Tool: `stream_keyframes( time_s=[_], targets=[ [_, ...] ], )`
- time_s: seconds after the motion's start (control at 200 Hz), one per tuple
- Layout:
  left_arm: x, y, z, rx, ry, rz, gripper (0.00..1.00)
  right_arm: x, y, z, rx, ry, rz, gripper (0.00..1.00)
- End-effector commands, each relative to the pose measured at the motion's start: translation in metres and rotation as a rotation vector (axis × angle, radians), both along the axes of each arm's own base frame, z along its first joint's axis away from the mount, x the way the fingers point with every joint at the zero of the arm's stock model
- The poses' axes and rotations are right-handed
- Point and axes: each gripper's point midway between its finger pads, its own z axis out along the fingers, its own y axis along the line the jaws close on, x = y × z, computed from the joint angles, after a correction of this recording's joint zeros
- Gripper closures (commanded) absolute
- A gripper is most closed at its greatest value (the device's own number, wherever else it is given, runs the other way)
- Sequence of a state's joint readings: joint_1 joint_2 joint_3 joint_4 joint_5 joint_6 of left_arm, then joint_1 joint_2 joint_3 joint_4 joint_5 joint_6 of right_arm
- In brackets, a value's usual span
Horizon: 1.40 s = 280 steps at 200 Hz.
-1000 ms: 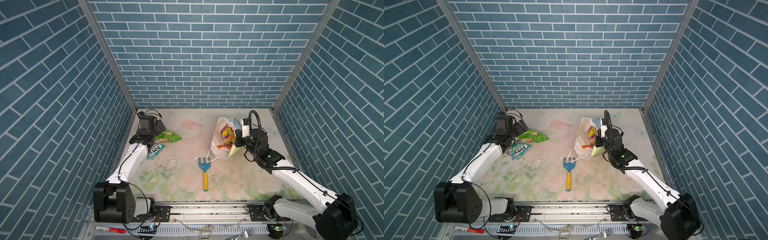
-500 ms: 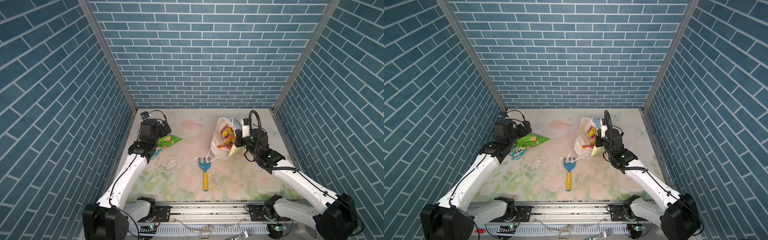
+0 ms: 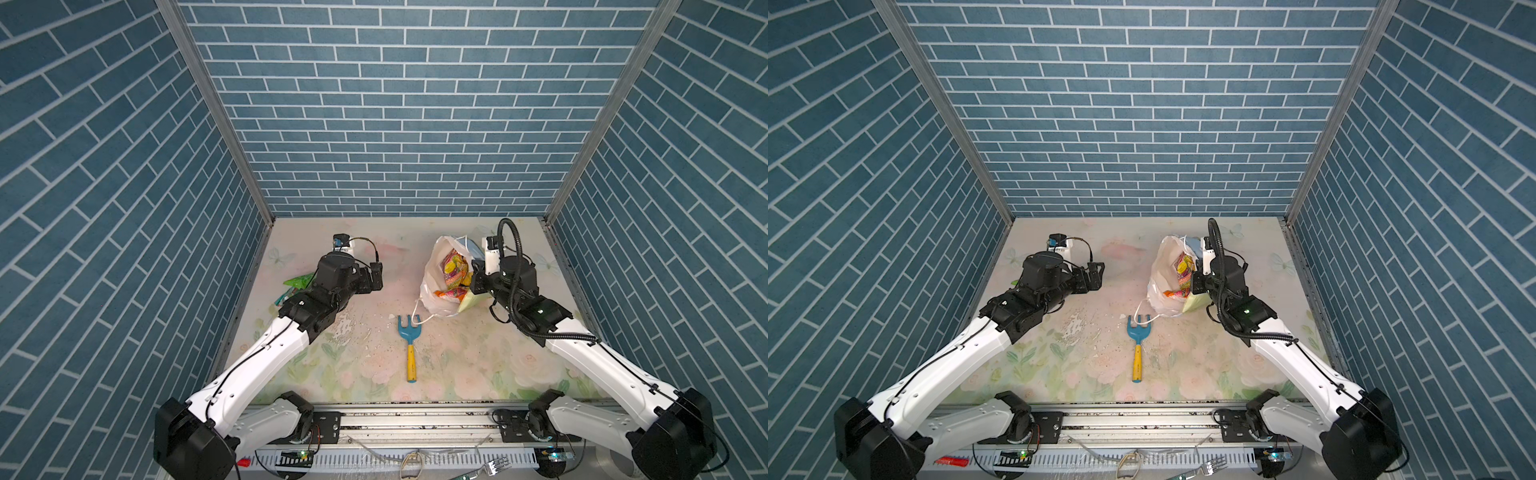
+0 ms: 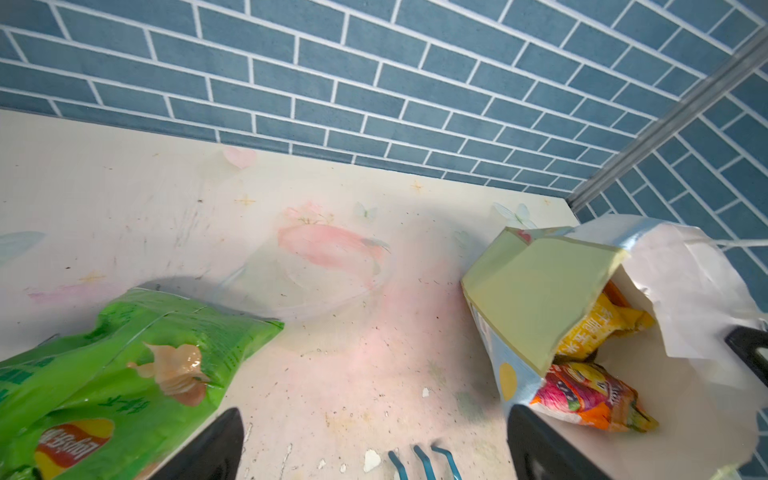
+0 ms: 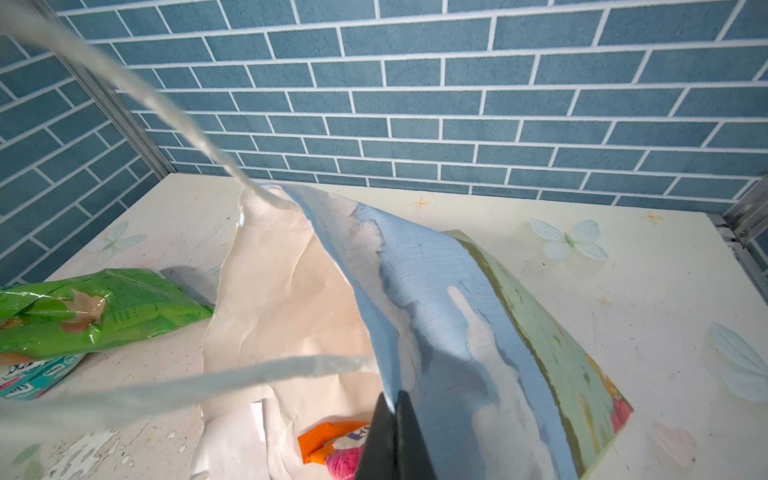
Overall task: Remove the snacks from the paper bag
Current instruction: 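Move the left gripper back over the paper bag opening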
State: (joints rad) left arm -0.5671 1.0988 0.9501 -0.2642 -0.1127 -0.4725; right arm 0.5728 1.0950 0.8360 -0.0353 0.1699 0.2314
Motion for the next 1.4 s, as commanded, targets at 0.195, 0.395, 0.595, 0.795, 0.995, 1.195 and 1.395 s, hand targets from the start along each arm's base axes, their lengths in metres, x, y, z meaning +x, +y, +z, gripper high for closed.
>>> stream_keyframes(
  time_s=[0.195, 0.395, 0.595, 0.795, 0.995, 1.195, 1.395],
  targets=[
    [-0.008, -0.025, 0.024, -0.07, -0.087, -0.098, 0.0, -0.004, -0.003, 0.008, -0.036, 0.075, -0.003, 1.0],
    [-0.009, -0.045, 0.032, -0.119, -0.119, -0.16, 0.0, -0.006, 0.0, 0.004, -0.067, 0.141, 0.015, 1.0],
    [-0.017, -0.066, 0.03, -0.153, -0.111, -0.241, 0.03, -0.007, -0.001, 0.004, -0.091, 0.174, 0.011, 1.0],
    [-0.029, -0.086, 0.025, -0.22, -0.103, -0.304, 0.09, -0.007, -0.004, 0.008, -0.099, 0.179, -0.003, 1.0],
    [-0.042, -0.12, 0.016, -0.231, -0.074, -0.404, 0.13, -0.009, -0.004, 0.006, -0.103, 0.193, 0.0, 1.0],
    [-0.054, -0.151, 0.002, -0.214, -0.034, -0.478, 0.18, -0.01, -0.006, 0.002, -0.099, 0.193, -0.008, 1.0],
    [-0.052, -0.167, -0.021, -0.216, 0.037, -0.492, 0.25, -0.012, -0.004, -0.003, -0.067, 0.201, -0.005, 1.0]
  ],
)
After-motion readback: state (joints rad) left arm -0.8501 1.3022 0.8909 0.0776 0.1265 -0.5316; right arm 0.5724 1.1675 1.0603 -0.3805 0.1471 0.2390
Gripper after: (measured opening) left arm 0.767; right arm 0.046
